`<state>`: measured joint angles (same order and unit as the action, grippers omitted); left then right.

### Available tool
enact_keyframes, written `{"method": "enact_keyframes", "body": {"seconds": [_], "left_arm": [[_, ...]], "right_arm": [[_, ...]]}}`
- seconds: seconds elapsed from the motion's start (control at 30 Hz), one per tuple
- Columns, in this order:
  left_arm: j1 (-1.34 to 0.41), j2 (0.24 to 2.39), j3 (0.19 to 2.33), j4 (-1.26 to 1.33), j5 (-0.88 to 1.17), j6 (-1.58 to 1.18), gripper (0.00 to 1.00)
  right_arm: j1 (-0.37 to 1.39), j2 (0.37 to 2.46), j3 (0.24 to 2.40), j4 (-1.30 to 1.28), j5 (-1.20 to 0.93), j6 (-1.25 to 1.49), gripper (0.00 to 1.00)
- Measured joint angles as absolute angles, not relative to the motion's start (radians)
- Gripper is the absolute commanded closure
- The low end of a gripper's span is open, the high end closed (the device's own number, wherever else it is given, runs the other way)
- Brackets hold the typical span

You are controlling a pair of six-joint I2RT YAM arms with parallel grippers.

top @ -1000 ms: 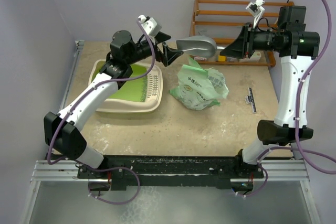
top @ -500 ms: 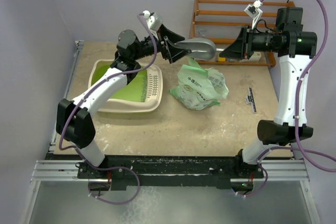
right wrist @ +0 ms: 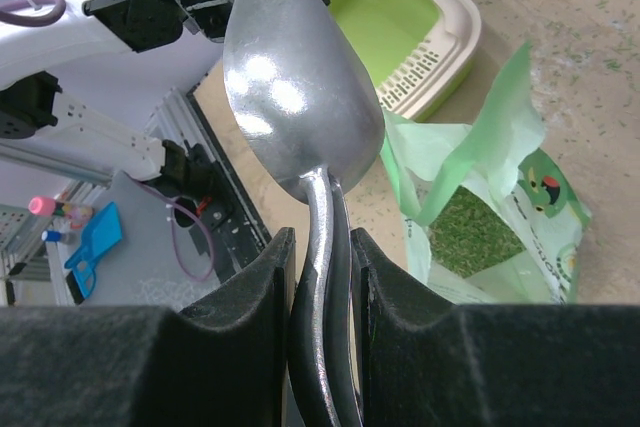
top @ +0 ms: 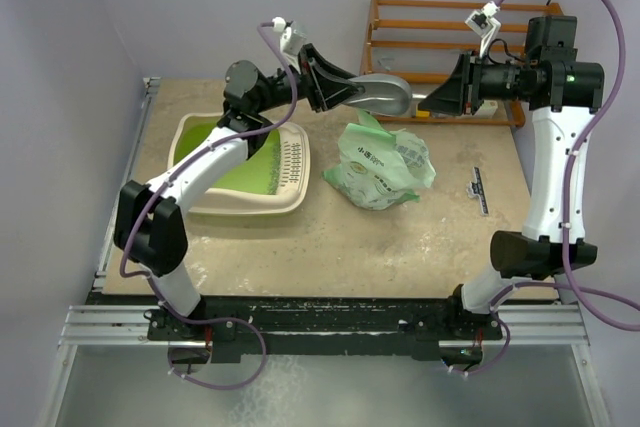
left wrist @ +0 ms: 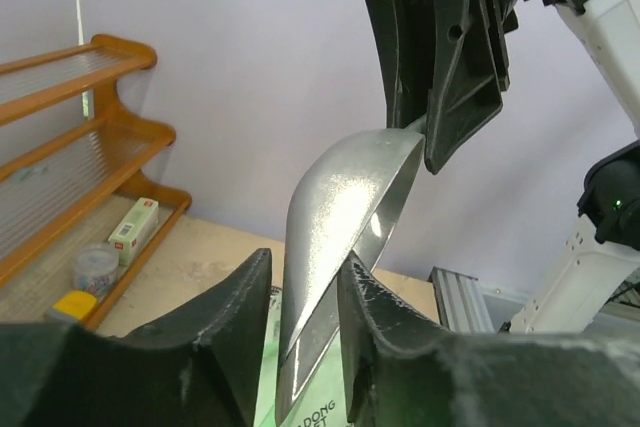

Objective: Fill the litter box with clean litter
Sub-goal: Adjust the spatula.

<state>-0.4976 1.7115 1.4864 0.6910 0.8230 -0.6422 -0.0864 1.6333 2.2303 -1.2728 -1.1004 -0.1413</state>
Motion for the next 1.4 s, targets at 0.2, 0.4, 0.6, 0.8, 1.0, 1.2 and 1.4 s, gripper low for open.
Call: {"method": "enact_keyframes", "body": {"seconds": [0.2,0.4,0.6,0.8,1.0,1.2,1.4], "left_arm": [[-0.5,1.764,1.497,0.743,0.867,-0.692,0.87],[-0.5,1.765,1.497,0.739,0.869,-0.691,0.97],[-0.5,1.782,1.53,0.696,0.886,-0.708,0.97],[-0.493,1.846,1.534,0.784,0.887,-0.833,0.97],[-0.486,1.908,1.528,0.92,0.852,-0.998,0.97],[-0.484,1.964,1.528,1.06,0.798,-1.175,0.97],[-0.479,1.979,1.523,1.078,0.767,-1.258,0.97]], "right_arm": [[-0.093,1.633,2.221,-1.281,-1.081,-0.137,1.0],[-0.093,1.633,2.22,-1.285,-1.081,-0.133,1.0],[-0.093,1.633,2.212,-1.288,-1.076,-0.13,1.0],[-0.096,1.618,2.13,-1.215,-1.065,-0.084,1.0],[-0.099,1.596,2.051,-1.106,-1.066,-0.008,0.98],[-0.1,1.57,2.001,-1.022,-1.065,0.045,0.86],[-0.101,1.569,1.963,-0.957,-1.078,0.098,0.72]]}}
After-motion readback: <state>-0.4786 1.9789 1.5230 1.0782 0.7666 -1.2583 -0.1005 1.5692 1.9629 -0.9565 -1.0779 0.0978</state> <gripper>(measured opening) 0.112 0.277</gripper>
